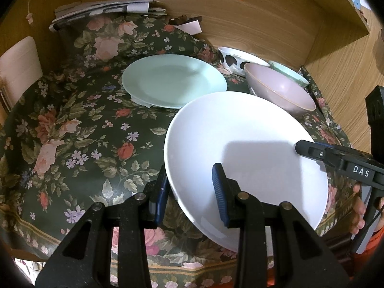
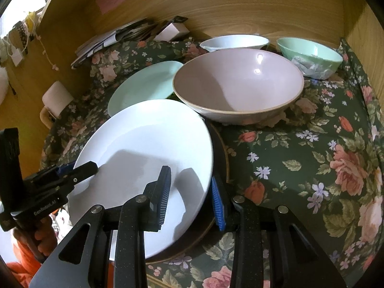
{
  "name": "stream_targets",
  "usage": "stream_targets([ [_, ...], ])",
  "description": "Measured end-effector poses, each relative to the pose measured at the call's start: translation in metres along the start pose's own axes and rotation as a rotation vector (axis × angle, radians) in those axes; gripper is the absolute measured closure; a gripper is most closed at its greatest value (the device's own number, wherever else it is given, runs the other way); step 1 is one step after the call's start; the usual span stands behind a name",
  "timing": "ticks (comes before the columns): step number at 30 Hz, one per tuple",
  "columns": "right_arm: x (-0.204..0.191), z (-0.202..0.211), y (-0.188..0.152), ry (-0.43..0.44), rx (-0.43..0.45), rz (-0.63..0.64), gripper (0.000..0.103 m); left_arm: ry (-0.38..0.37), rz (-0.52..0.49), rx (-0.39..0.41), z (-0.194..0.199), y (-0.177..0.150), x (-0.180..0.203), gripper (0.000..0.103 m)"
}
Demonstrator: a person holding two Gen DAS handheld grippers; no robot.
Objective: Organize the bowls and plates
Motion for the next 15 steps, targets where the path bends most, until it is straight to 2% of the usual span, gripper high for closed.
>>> stream_targets([
  [7, 0.0, 0.002, -0.001, 0.003, -0.01, 0.016, 0.072, 0.0, -0.002, 0.0, -0.001, 0.0, 0.0, 0.067],
  [15, 0.002, 0.019, 0.0, -0.048, 0.033, 0.029, 0.072, 0.012, -0.028, -0.001, -0.007, 0.0, 0.006, 0.068],
])
Point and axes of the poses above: each gripper's, at about its wrist camera, not at the fingertips, and z roughly against the way its jaws point, x to its right, y to its top, the point moved 1 cm from there along -z, roughly the way its jaws point, and after that the axes turned 2 degrees about y, right-handed, at the moved point
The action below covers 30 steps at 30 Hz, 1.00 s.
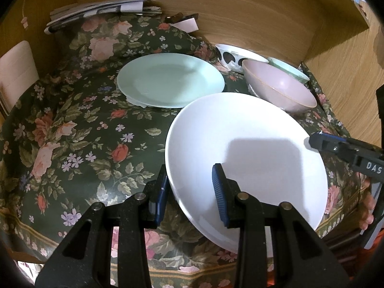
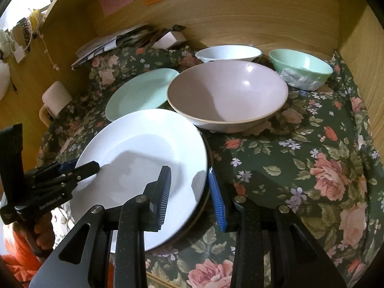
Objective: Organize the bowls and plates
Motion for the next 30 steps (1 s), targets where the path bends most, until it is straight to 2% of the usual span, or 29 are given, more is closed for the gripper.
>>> stream_targets([
  [7, -0.002, 0.006, 0.005, 0.005, 0.024, -0.002, 0.072, 0.019, -0.004, 0.015, 0.003, 0.001, 0.001, 0.068],
  [9, -0.005, 0.009, 0.009, 0.009, 0.037, 0.004, 0.072, 0.028, -0.007, 0.035, 0.009, 0.005, -0.002, 0.065],
  [12, -0.012, 0.013, 0.019, 0.015, 0.061, 0.027, 0.072, 0.048, -0.003, 0.075, 0.02, 0.014, -0.008, 0.054],
  [17, -0.024, 0.019, 0.038, 0.026, 0.11, 0.071, 0.059, 0.081, 0.001, 0.155, 0.04, 0.034, -0.018, 0.036],
  [19, -0.03, 0.018, 0.044, 0.033, 0.126, 0.088, 0.053, 0.096, 0.006, 0.186, 0.047, 0.043, -0.024, 0.033],
  [21, -0.035, 0.018, 0.051, 0.041, 0.139, 0.103, 0.048, 0.115, 0.012, 0.216, 0.054, 0.053, -0.03, 0.032],
  [25, -0.046, 0.012, 0.067, 0.049, 0.151, 0.139, 0.047, 0.119, 0.021, 0.251, 0.064, 0.071, -0.04, 0.03],
  [28, -0.051, 0.006, 0.079, 0.058, 0.153, 0.156, 0.039, 0.143, 0.004, 0.269, 0.068, 0.086, -0.047, 0.03],
  [30, -0.052, 0.0, 0.087, 0.057, 0.154, 0.161, 0.039, 0.167, -0.007, 0.279, 0.069, 0.094, -0.051, 0.025],
])
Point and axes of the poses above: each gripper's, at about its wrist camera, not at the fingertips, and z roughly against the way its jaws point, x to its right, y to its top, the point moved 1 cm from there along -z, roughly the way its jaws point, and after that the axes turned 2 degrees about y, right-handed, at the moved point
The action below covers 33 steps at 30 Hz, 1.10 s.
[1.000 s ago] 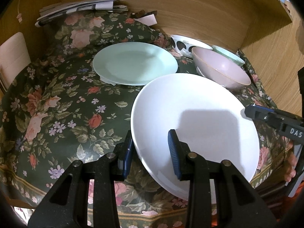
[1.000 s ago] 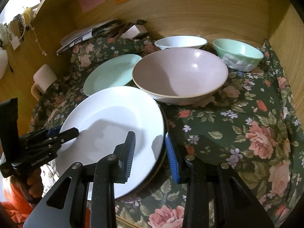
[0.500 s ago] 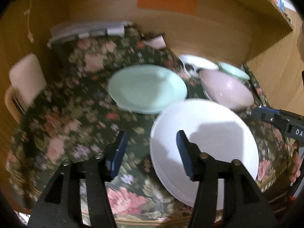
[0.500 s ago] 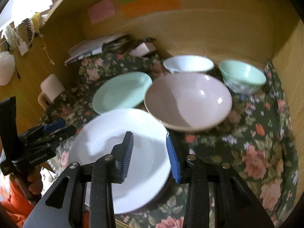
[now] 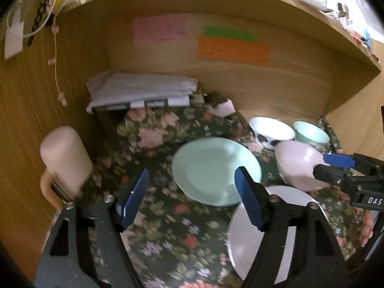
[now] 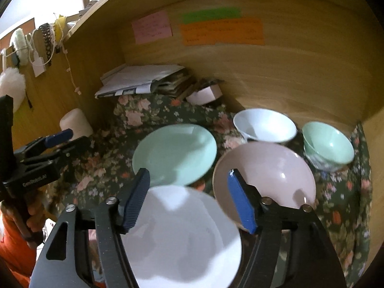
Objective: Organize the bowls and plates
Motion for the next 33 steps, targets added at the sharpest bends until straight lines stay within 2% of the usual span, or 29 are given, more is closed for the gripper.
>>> stream_targets([
  [2, 0.001, -0.008, 0.008, 0.001, -0.007, 0.006, 0.039, 0.009, -0.002, 0.017, -0.004, 0.007, -0.006, 0.01],
  [4, 0.002, -0.017, 0.016, 0.006, -0.02, 0.007, 0.039, 0.01, -0.008, 0.032, -0.01, 0.011, -0.011, 0.008],
  [7, 0.004, -0.034, 0.027, -0.001, -0.043, 0.017, 0.039, 0.019, -0.016, 0.016, -0.025, 0.016, -0.017, 0.008],
  [12, 0.006, -0.066, 0.04, -0.01, -0.1, 0.041, 0.039, 0.004, 0.0, -0.06, -0.061, 0.019, -0.029, 0.008],
  [22, 0.018, -0.138, 0.053, -0.021, -0.276, 0.049, 0.039, -0.017, 0.036, -0.195, -0.125, 0.009, -0.046, 0.008],
  [26, 0.022, -0.159, 0.054, -0.023, -0.344, 0.044, 0.044, -0.023, 0.044, -0.239, -0.143, 0.005, -0.048, 0.008],
  [33, 0.028, -0.185, 0.053, -0.027, -0.443, 0.034, 0.046, -0.019, 0.042, -0.284, -0.162, -0.002, -0.049, 0.008],
])
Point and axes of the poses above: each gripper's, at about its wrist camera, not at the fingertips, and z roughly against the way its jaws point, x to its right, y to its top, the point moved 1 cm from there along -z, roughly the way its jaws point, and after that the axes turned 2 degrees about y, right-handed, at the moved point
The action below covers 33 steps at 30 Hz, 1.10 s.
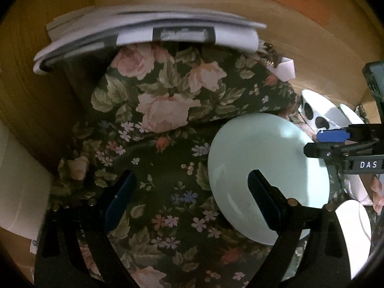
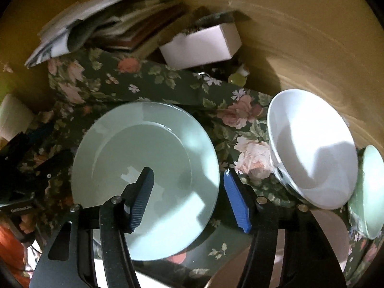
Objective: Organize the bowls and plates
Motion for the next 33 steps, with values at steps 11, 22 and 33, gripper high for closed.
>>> stream_targets([
  [11, -0.005, -0.018, 0.004, -0.005, -0.08, -0.001, 0.053, -0.043, 0.011, -0.04, -0.011, -0.005, -0.003, 0.017],
  [22, -0.066, -0.013, -0.023, 0.041, -0.076, 0.098, 0.064, -0.067, 0.003, -0.108, -0.005, -0.031, -0.016, 0.05],
  [33, -0.082, -0.022, -0.047, 0.052, -0.027, 0.051, 0.064, -0.06, 0.003, -0.094, -0.002, -0.033, -0.023, 0.056],
])
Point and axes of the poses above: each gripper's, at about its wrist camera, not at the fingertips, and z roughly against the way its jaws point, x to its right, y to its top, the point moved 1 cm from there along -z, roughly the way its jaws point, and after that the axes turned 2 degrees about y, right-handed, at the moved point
